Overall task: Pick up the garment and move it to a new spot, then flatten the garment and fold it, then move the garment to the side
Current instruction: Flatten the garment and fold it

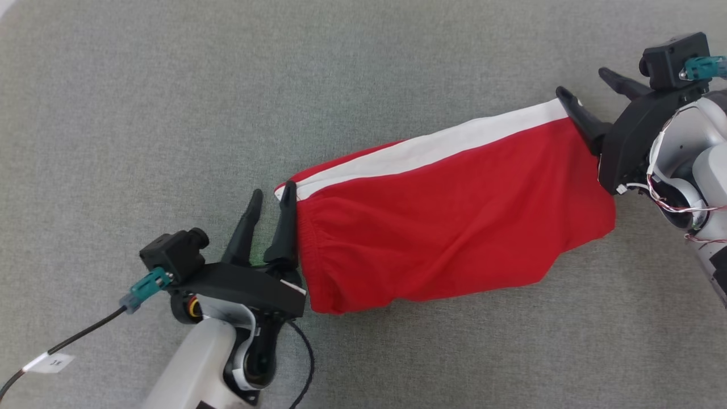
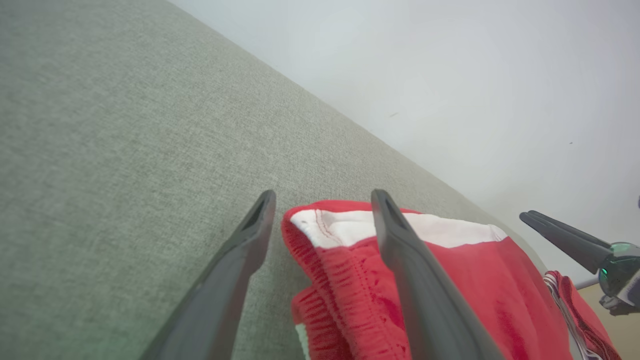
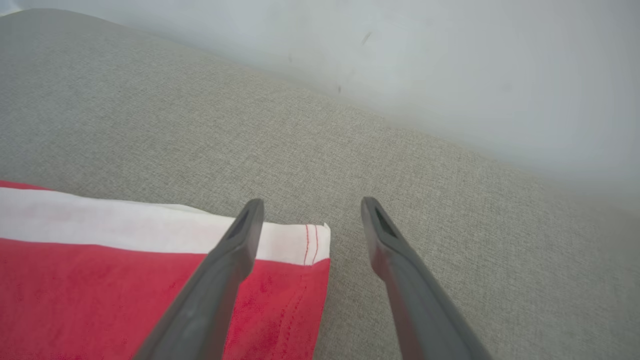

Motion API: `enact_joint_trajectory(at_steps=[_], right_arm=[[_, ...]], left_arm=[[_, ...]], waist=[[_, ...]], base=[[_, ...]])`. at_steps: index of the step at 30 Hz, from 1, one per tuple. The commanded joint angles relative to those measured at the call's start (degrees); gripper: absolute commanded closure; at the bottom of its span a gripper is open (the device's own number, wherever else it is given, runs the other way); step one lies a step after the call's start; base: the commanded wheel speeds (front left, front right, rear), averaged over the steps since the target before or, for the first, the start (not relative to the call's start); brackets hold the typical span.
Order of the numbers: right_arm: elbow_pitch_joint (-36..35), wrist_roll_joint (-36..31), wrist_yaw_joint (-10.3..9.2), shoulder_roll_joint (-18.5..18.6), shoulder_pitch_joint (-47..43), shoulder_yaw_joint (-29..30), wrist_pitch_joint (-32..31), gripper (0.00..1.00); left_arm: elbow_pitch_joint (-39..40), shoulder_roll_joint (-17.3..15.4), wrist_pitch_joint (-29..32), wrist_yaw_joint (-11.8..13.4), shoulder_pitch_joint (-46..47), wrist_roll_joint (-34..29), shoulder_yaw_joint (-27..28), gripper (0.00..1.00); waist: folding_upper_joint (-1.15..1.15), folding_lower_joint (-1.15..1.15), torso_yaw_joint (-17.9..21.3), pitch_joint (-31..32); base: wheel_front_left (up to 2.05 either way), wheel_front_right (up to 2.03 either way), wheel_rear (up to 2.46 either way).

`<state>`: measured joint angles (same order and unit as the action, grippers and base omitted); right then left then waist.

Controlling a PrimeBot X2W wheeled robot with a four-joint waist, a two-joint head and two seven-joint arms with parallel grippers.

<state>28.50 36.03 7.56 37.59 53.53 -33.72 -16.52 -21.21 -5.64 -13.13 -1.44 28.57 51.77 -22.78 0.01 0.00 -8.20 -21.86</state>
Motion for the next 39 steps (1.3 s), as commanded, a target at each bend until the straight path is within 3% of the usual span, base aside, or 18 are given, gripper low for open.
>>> enact_joint_trajectory(at_steps=[1,4,11,20,28,39], right_arm=[[-0.35,0.74,-0.13,0.3,0.3,-0.46,-0.69,0.0],[-1.28,2.78,-0.14,1.56,-0.05,-0.78,-3.67,0.0],[-1.65,7.07,-0.13,2.96,-3.67,2.52,-11.2,0.0],[-0.07,7.18,-0.13,0.44,-9.07,7.68,-16.96,0.0],[1.64,3.34,-0.13,-2.52,-10.41,11.68,-18.34,0.0],[1.56,0.22,-0.11,-7.02,-14.34,13.0,-26.07,0.0]], left_arm=[[0.08,-0.67,-0.56,0.07,-0.29,-1.16,0.09,0.0],[1.16,-2.6,-1.3,1.18,-1.47,-4.38,0.27,0.0],[9.64,-5.78,-2.04,6.07,-7.05,-19.28,3.46,0.0],[19.06,-7.06,-2.03,11.55,-16.49,-39.44,4.21,0.0],[19.92,-5.85,-2.04,12.14,-20.8,-42.44,7.07,0.0],[19.13,-3.43,-2.05,9.61,-21.94,-43.13,9.67,0.0]], waist=[[-0.01,0.0,0.43,0.95],[-0.01,0.0,0.99,2.35],[-0.01,0.0,1.58,5.41],[-0.01,0.0,0.27,5.68],[-0.01,0.0,-1.52,3.96],[-0.01,0.0,-2.91,2.66]], base=[[0.0,0.0,0.0],[0.0,0.0,0.0],[0.0,0.0,0.0],[0.0,0.0,0.0],[0.0,0.0,0.0],[0.0,0.0,0.0]])
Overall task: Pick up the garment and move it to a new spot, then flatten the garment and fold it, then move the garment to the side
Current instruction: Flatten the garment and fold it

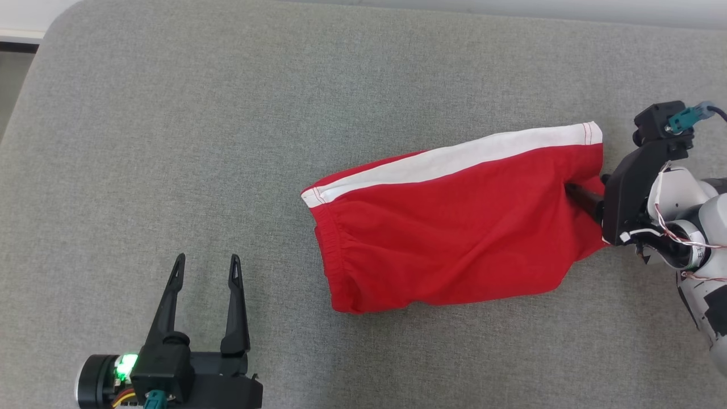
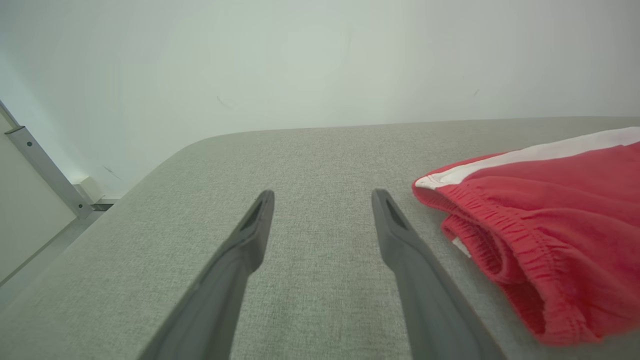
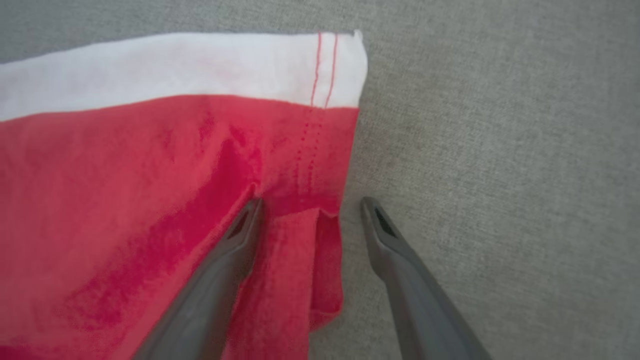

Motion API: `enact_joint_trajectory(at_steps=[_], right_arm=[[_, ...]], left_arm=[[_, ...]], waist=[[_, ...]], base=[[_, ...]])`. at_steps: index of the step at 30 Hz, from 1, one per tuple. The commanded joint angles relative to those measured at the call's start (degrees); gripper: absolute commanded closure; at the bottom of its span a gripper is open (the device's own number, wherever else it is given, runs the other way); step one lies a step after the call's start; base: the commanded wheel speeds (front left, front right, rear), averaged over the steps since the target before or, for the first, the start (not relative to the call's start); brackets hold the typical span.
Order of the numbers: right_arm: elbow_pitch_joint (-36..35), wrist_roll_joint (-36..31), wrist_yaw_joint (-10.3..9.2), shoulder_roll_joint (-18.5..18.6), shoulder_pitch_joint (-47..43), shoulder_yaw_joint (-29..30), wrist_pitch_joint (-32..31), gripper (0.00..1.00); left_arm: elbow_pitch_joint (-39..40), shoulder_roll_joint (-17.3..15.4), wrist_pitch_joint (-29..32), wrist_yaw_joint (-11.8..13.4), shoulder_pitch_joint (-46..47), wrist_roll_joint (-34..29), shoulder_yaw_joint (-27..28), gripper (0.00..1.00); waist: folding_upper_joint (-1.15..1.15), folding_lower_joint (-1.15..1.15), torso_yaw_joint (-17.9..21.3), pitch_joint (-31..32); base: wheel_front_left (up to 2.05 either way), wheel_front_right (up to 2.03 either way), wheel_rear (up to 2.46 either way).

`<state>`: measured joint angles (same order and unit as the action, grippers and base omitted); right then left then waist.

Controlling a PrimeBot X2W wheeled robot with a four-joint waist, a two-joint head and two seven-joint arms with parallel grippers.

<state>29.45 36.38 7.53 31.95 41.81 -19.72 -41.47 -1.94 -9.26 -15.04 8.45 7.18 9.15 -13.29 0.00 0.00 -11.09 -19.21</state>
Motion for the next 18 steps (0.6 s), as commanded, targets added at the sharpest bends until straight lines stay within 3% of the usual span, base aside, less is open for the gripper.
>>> enact_joint_trajectory(at_steps=[1,3,4,5,6,7,18], right_arm=[[0.34,-0.13,-0.01,-1.72,-3.17,-0.93,-1.84,0.0],[-0.7,0.06,0.04,-2.4,-4.44,-1.32,-3.18,0.0],[-1.74,0.57,0.05,-2.69,-5.28,-1.4,-3.94,0.61],[-1.74,0.57,0.05,-2.69,-5.28,-1.4,-3.94,0.61],[-2.16,0.59,0.05,-2.73,-5.58,-1.36,-4.07,0.87],[-2.77,0.14,0.05,-2.7,-5.88,-1.45,-3.71,1.0],[-1.38,-8.78,-0.15,-2.56,-7.3,7.03,3.44,1.0]], left_arm=[[-0.31,0.47,-0.15,-0.32,-0.69,-0.46,0.31,0.0],[-0.69,0.68,-0.15,-0.81,-0.85,-0.68,0.67,0.0],[-1.08,1.0,-0.15,-1.31,-0.95,-0.83,1.0,0.0],[-1.08,1.0,-0.15,-1.31,-0.95,-0.83,1.0,0.0],[-1.19,1.17,-0.15,-1.34,-1.0,-0.9,1.12,0.0],[-1.31,1.31,-0.15,-1.48,-1.0,-1.05,1.27,0.0],[-3.04,2.06,-0.15,-3.28,-1.79,-1.86,2.49,0.0]], waist=[[0.0,0.0,0.0,0.05],[0.0,0.0,0.07,0.15],[0.0,0.0,0.16,0.24],[0.0,0.0,0.16,0.24],[0.0,0.0,0.22,0.27],[0.0,0.0,0.27,0.31],[0.0,0.0,1.59,2.42]], base=[[0.0,0.0,0.0],[0.0,0.0,0.0],[0.0,0.0,0.0],[0.0,0.0,0.0],[0.0,0.0,0.0],[0.0,0.0,0.0],[0.0,0.0,0.0]])
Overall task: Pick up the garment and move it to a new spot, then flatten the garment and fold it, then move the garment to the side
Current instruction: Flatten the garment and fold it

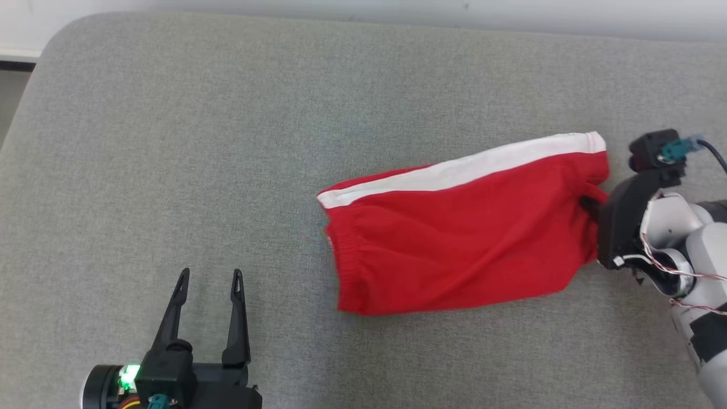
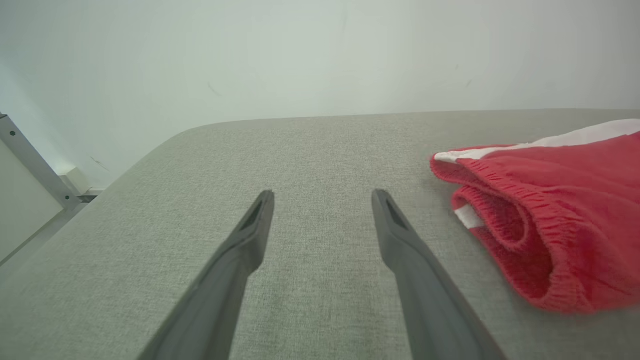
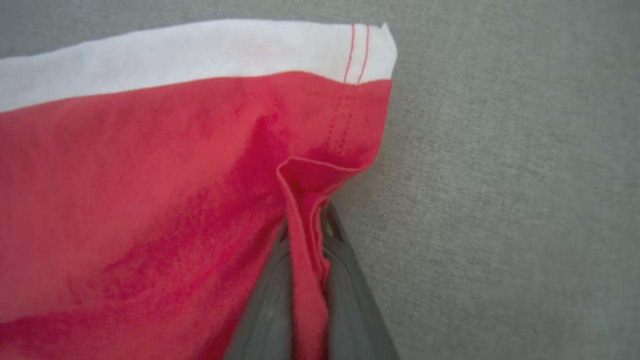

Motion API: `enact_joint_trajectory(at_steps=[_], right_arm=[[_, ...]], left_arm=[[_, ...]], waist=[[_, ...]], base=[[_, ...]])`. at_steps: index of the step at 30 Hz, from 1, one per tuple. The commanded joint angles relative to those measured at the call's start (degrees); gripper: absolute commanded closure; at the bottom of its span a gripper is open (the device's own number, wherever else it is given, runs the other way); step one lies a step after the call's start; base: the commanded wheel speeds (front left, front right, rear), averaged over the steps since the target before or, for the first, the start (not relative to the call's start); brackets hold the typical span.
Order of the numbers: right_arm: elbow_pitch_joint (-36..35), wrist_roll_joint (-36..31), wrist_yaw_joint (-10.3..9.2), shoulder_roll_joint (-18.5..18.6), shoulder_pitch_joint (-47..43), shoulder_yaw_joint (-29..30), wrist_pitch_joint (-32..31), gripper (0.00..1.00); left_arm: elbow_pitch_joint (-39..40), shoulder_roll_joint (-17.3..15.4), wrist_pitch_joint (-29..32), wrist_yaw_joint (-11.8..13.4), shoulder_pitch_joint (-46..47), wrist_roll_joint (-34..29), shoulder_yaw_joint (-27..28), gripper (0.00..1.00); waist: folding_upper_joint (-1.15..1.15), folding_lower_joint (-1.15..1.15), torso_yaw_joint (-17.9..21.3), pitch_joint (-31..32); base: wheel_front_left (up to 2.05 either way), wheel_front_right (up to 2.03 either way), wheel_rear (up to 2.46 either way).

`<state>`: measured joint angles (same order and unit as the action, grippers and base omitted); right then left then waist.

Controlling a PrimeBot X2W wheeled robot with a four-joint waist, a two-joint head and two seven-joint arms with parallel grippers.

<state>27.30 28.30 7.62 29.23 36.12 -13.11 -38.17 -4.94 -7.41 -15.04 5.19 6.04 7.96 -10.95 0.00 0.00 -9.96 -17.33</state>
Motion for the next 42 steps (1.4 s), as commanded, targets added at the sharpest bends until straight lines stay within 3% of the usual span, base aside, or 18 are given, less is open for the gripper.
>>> enact_joint_trajectory(at_steps=[1,10,16,19,24,32,36,42], right_arm=[[0.74,-1.42,-0.24,0.03,-2.07,1.53,0.71,1.0],[-3.73,-8.33,-0.2,0.41,-8.81,12.28,4.56,1.0],[-11.24,-13.55,-0.19,-1.58,-13.7,19.44,4.47,1.0],[-15.25,-14.86,-0.19,-3.04,-15.46,20.36,3.51,1.0],[-22.05,-16.22,-0.19,-4.94,-16.96,17.32,2.1,1.0],[-27.29,-14.21,-0.19,-6.83,-15.87,4.89,0.42,1.0],[-26.01,-13.28,-0.19,-8.43,-13.24,0.46,0.31,1.0],[-18.44,-12.38,-0.19,-12.71,-8.01,-5.77,1.21,1.0]], left_arm=[[-0.25,0.28,-0.15,-0.26,-0.86,-0.63,0.12,0.0],[-0.99,0.6,-0.15,-1.25,-2.34,-0.9,0.5,0.0],[-0.91,0.84,-0.15,-1.54,-2.47,-1.14,0.86,0.0],[-1.29,0.96,-0.15,-1.81,-2.37,-1.21,0.98,0.0],[-1.91,1.25,-0.15,-2.18,-1.95,-1.27,0.94,0.0],[-2.64,1.66,-0.15,-2.75,-2.05,-1.16,1.07,0.0],[-2.81,1.71,-0.15,-2.96,-2.2,-0.99,1.42,0.0],[-3.23,2.2,-0.15,-3.46,-1.61,-1.03,1.03,0.0]], waist=[[0.0,0.0,0.66,0.86],[0.0,0.0,2.92,3.57],[0.0,0.0,4.44,4.34],[0.0,0.0,4.94,4.73],[0.0,0.0,5.21,5.56],[0.0,0.0,4.6,6.62],[0.0,0.0,4.43,6.71],[0.0,0.0,2.77,6.75]], base=[[0.0,0.0,0.0],[0.0,0.0,0.0],[0.0,0.0,0.0],[0.0,0.0,0.0],[0.0,0.0,0.0],[0.0,0.0,0.0],[0.0,0.0,0.0],[0.0,0.0,0.0]])
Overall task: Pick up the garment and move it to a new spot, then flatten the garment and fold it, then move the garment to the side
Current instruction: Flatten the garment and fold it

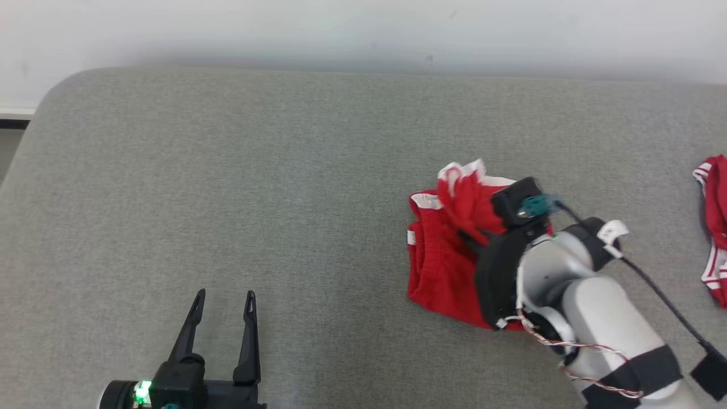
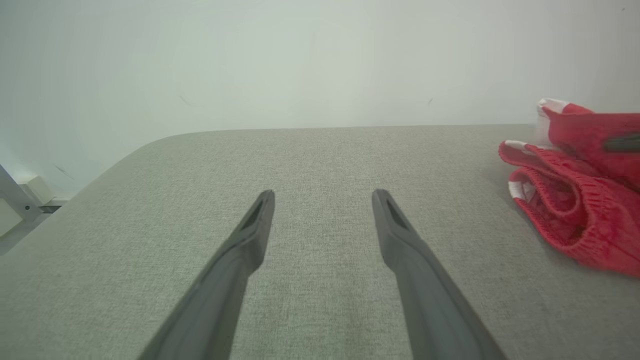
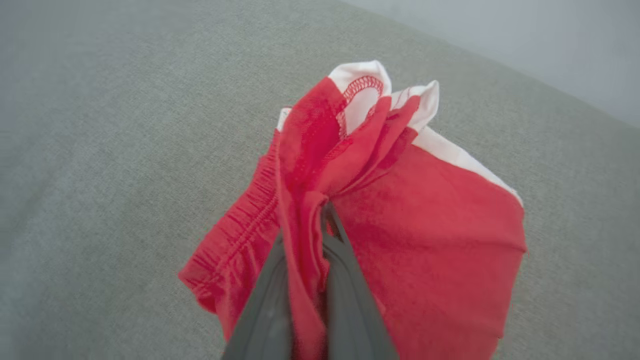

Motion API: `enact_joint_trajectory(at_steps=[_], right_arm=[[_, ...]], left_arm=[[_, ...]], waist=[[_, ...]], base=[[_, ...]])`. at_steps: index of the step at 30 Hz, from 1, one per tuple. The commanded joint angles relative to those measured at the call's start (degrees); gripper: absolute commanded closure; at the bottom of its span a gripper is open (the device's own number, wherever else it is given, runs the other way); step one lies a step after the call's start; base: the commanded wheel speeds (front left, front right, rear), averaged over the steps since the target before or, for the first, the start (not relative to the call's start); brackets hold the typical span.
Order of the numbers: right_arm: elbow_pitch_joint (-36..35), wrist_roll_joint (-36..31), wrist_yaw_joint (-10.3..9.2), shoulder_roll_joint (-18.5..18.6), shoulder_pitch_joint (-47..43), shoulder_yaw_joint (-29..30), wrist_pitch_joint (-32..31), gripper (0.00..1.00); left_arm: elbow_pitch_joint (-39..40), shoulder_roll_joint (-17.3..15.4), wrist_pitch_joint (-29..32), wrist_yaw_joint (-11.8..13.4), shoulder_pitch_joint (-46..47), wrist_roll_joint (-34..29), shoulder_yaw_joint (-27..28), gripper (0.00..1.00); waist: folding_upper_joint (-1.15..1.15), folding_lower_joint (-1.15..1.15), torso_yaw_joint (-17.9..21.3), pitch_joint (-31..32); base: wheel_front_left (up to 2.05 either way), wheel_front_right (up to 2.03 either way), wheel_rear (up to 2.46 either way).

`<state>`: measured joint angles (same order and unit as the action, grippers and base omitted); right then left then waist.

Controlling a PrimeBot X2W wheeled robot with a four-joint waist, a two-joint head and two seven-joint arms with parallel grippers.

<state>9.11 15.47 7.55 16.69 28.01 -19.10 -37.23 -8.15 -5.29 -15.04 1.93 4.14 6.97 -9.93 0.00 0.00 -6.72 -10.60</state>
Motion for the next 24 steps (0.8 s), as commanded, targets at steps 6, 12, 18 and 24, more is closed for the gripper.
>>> enact_joint_trajectory(at_steps=[6,12,18,24], right_arm=[[4.48,1.16,-0.13,-0.07,2.35,-4.56,0.35,1.0],[3.34,4.82,-0.13,-0.56,2.15,-5.1,2.52,0.0],[-2.79,6.75,-0.13,1.94,0.33,0.61,6.47,0.0],[-3.16,0.98,-0.13,3.17,-5.24,11.55,10.07,0.0]], left_arm=[[-0.39,0.36,-0.15,-0.34,-0.12,0.19,0.62,0.0],[-0.43,0.63,-0.15,-0.35,-0.77,-0.11,1.02,0.0],[-0.11,0.78,-0.15,-0.35,-1.38,-0.42,1.42,0.0],[-0.29,1.04,-0.15,-0.74,-1.7,-0.63,1.0,0.0]], waist=[[0.0,0.0,-1.65,0.13],[0.0,0.0,-1.58,0.56],[0.0,0.0,-0.56,1.17],[0.0,0.0,-0.11,2.17]], base=[[0.0,0.0,0.0],[0.0,0.0,0.0],[0.0,0.0,0.0],[0.0,0.0,0.0]])
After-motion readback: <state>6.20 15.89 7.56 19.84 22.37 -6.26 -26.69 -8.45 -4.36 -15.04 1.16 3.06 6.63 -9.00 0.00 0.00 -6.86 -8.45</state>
